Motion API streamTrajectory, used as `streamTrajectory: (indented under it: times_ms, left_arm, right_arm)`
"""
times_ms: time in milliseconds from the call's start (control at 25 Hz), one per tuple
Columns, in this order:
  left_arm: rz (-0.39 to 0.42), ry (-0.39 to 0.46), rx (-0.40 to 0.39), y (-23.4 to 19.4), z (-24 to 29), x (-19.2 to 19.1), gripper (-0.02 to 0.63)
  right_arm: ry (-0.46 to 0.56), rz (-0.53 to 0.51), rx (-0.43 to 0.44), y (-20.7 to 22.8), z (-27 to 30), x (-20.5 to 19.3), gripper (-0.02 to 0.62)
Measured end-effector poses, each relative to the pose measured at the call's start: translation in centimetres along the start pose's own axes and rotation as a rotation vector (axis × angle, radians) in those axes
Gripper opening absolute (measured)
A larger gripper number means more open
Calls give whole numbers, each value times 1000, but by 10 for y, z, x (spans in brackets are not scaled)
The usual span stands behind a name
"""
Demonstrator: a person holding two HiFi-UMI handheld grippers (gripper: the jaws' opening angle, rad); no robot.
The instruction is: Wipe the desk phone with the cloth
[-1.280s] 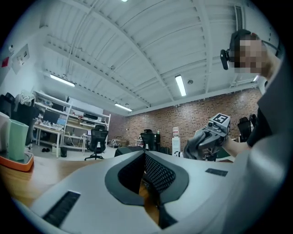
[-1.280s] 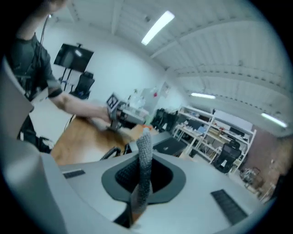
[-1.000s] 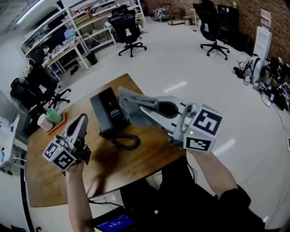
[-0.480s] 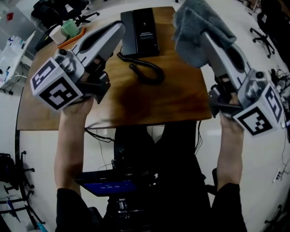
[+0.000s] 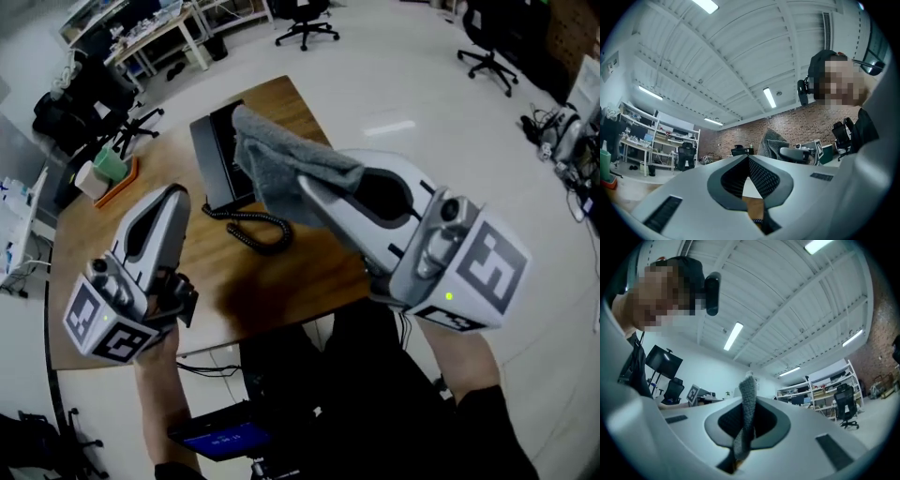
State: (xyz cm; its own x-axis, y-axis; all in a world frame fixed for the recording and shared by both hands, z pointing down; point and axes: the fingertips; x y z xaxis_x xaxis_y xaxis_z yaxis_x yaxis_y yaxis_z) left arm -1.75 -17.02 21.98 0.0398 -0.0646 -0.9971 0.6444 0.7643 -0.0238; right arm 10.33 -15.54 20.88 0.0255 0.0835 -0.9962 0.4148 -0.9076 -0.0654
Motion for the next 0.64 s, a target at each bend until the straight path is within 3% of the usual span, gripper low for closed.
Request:
streamTrajectory:
  times_ms: [160, 360, 640]
  left_arm:
    - [82, -35, 8, 18, 14, 11, -5]
    - [173, -56, 42, 27, 16, 13, -5]
    - [323, -85, 99, 58, 21, 32, -5]
  right_arm:
    - [6, -90, -38, -3, -7, 16, 25]
    - [-5, -97, -55, -2, -7, 9, 25]
    - [10, -136, -42, -2, -19, 29, 25]
Point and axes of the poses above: the fingertips, and each gripper's own axes: z forward along the fingers, y to its right, x out of its top, and after that the axes turned 14 degrees about -y, right-handed
